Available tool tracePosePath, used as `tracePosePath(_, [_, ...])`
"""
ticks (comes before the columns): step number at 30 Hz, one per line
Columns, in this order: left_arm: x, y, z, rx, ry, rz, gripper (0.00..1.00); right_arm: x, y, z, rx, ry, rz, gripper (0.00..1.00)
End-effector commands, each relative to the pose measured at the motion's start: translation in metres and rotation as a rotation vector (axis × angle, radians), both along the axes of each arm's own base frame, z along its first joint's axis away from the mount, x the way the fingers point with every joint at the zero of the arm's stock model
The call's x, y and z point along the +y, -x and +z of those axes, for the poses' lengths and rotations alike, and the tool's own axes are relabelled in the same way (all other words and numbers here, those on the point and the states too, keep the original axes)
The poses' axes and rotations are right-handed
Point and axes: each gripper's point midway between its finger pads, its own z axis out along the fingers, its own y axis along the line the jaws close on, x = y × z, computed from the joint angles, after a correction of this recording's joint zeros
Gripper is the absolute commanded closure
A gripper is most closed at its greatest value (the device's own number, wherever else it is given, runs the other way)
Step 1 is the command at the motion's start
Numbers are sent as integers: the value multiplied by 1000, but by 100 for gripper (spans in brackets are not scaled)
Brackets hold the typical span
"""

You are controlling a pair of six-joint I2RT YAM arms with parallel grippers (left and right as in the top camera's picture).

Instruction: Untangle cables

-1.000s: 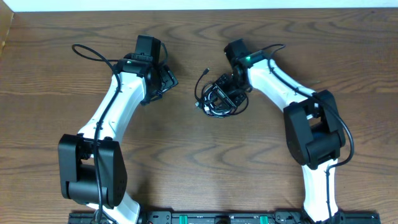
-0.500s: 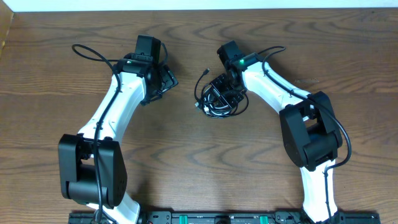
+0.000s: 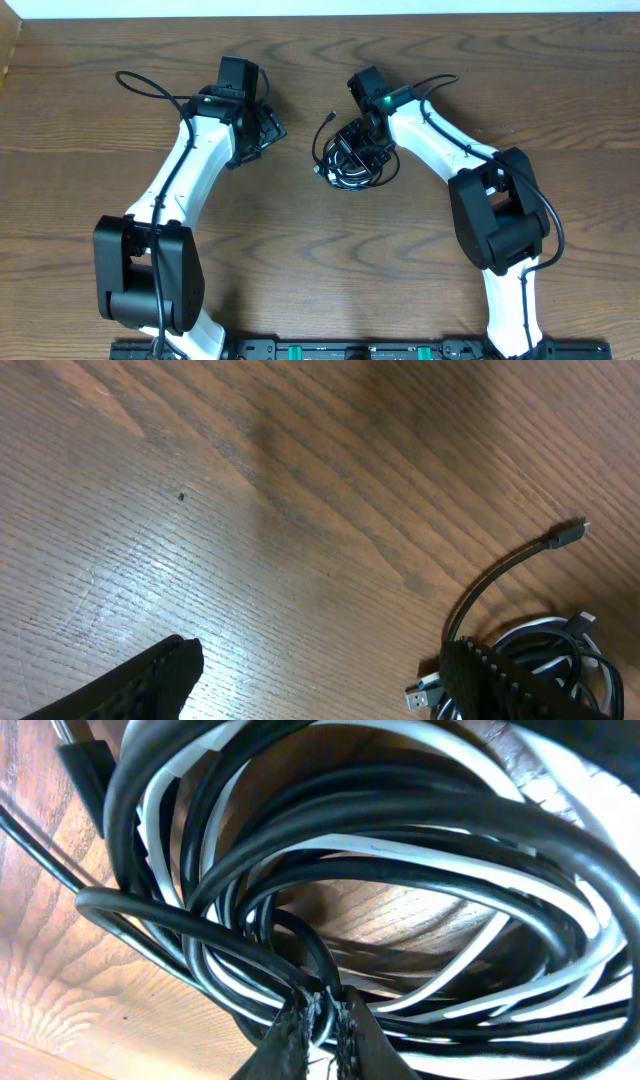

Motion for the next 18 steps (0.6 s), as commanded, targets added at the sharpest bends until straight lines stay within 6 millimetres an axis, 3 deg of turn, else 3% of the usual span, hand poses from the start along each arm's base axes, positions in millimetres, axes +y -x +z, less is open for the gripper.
tracePosePath(1, [2, 3, -8, 20, -18, -2, 18, 7, 0, 0, -9, 5, 6, 98])
tracePosePath(10, [2, 3, -8, 20, -18, -2, 18, 19, 12, 0, -12, 14, 63, 99])
tracePosePath(18, [2, 5, -8, 29, -19, -4, 18, 25, 19, -2, -171, 19, 417, 99])
